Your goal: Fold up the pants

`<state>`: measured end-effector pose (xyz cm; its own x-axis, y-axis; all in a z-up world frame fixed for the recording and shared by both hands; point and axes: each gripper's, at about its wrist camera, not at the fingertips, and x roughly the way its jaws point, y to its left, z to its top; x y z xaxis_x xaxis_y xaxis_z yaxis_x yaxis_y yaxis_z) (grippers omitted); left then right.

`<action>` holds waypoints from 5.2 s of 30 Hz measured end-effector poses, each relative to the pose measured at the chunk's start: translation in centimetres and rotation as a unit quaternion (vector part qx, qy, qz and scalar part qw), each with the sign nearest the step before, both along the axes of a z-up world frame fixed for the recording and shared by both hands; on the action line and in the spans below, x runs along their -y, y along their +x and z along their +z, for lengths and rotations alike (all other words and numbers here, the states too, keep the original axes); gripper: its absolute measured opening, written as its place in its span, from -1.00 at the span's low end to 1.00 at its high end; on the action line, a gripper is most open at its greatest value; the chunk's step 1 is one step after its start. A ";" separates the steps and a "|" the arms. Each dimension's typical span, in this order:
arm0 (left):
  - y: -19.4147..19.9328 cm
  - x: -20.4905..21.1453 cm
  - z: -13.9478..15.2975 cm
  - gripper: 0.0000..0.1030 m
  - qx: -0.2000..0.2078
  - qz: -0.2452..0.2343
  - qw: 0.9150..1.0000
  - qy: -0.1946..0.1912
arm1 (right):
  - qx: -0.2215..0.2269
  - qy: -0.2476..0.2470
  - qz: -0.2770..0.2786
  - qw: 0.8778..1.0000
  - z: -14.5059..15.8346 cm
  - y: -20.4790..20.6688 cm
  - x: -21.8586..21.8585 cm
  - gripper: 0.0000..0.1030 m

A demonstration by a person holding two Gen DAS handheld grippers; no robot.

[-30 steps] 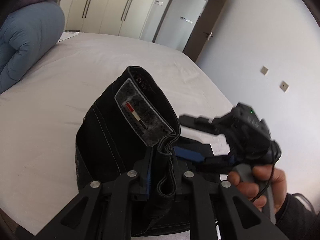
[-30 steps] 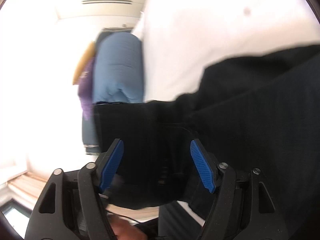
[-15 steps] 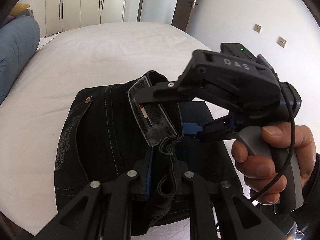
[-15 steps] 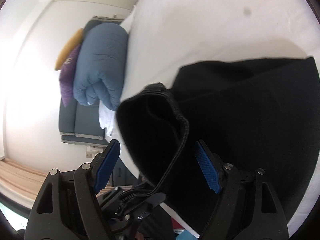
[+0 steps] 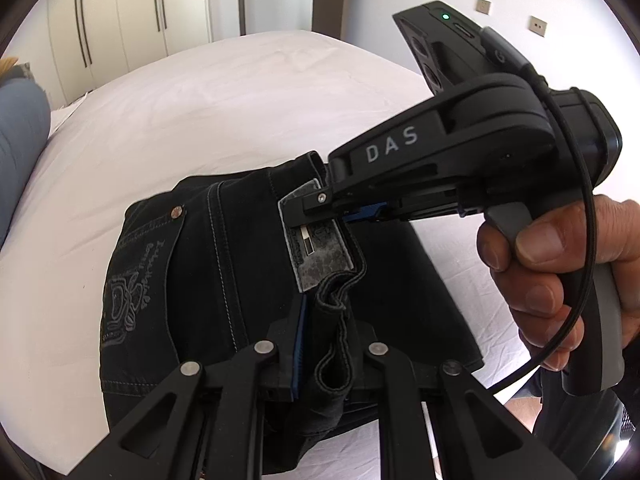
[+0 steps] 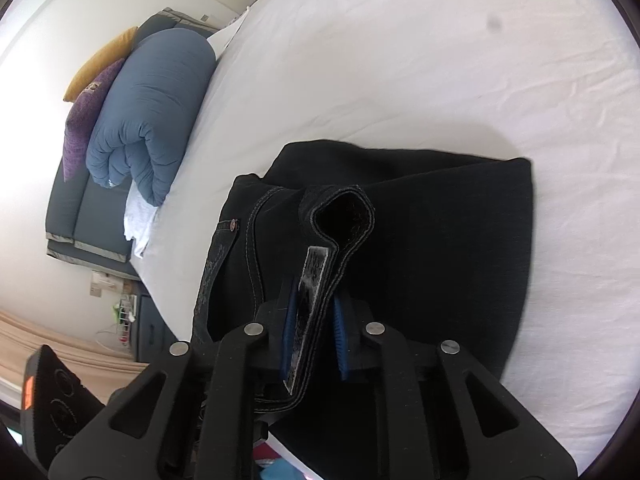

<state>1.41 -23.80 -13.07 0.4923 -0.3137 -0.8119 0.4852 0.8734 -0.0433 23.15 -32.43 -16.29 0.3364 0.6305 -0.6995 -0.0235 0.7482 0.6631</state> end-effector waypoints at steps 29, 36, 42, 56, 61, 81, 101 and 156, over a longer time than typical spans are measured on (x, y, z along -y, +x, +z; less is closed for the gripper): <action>-2.6 4.0 -1.8 0.11 -0.019 -0.098 0.993 -0.059 | -0.023 0.093 -0.090 0.991 -4.8 -4.8 12.3 -0.62; -1.9 -4.9 2.0 0.18 -0.013 -0.048 0.988 -0.146 | 0.013 0.106 -0.125 0.986 -0.6 -8.4 13.9 -0.44; 6.2 -10.5 2.6 -0.12 -0.076 -0.040 0.972 -0.218 | 0.031 0.168 -0.046 0.984 1.1 -6.4 9.0 -0.44; 15.8 -16.0 -6.9 -1.00 -0.243 -0.035 0.915 -0.320 | -0.082 0.144 -0.076 0.983 -7.7 -4.5 9.1 -1.00; 14.5 -17.7 -8.1 -1.00 -0.248 -0.044 0.904 -0.344 | -0.076 0.145 -0.067 0.984 -8.1 -4.5 9.2 -1.00; 8.7 -18.5 -9.3 -0.99 -0.233 -0.073 0.913 -0.325 | -0.072 0.130 -0.056 0.987 -6.5 -6.2 8.3 -1.00; 8.5 -15.9 -3.2 0.20 -0.097 -0.061 0.974 -0.195 | 0.042 0.147 -0.038 0.988 -3.3 -13.6 8.2 -0.22; 22.0 -2.4 -1.6 -0.56 -0.063 -0.003 0.998 0.001 | 0.019 -0.065 -0.083 0.994 1.2 1.9 18.6 -0.70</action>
